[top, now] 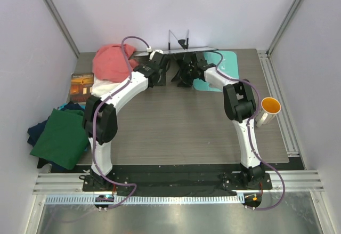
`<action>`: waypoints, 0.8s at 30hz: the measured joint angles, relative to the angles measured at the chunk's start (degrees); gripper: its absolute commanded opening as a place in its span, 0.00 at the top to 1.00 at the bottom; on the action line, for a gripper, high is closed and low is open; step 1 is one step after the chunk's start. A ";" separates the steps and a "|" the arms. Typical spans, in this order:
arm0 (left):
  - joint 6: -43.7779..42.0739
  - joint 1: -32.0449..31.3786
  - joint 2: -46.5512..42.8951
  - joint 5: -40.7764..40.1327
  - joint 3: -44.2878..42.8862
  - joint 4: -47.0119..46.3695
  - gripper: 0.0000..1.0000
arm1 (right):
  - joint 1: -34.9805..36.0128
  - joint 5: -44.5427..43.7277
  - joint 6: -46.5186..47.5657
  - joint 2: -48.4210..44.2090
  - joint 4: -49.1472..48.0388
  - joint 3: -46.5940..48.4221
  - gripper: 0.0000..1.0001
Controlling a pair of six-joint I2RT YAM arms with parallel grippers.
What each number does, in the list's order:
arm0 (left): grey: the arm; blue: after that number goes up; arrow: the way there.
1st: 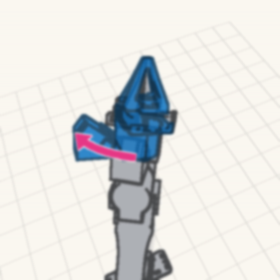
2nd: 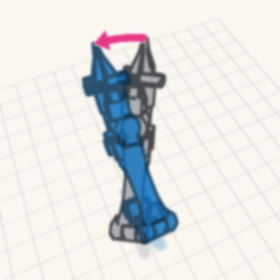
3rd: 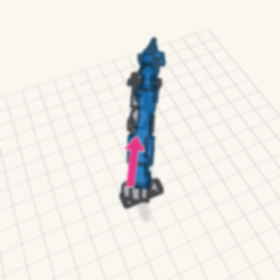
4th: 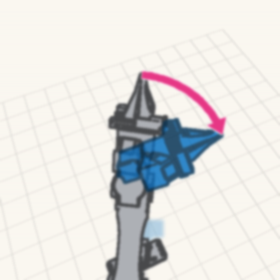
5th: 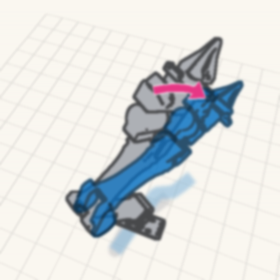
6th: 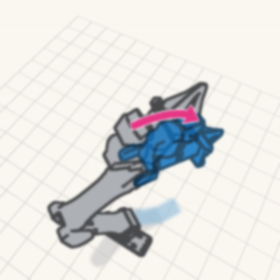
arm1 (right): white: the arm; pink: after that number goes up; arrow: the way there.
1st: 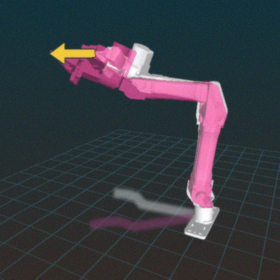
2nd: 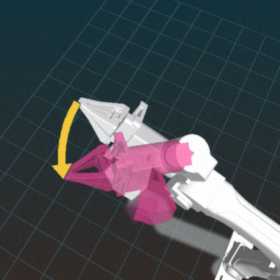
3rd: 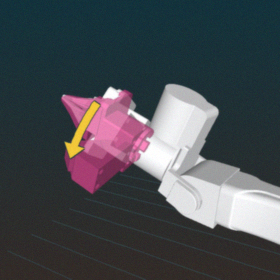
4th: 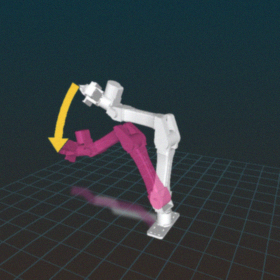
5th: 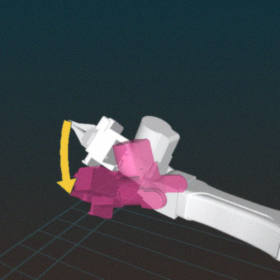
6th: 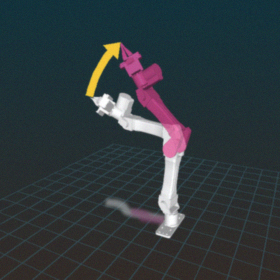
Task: Fold and stack the t-shirts
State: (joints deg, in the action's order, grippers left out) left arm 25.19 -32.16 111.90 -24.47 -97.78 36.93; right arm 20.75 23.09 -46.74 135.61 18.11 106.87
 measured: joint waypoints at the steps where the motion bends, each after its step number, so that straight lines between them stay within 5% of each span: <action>1: 0.00 0.13 0.00 0.00 0.00 -0.22 0.40 | -0.13 -0.17 0.63 0.17 1.14 1.36 0.47; 24: -0.33 4.61 2.91 0.02 -9.79 -0.68 0.34 | -5.18 0.85 5.09 5.33 11.28 16.02 0.47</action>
State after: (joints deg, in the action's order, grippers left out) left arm 24.86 -27.55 114.80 -24.45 -107.57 36.25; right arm 15.57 23.94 -41.65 140.94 29.39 122.89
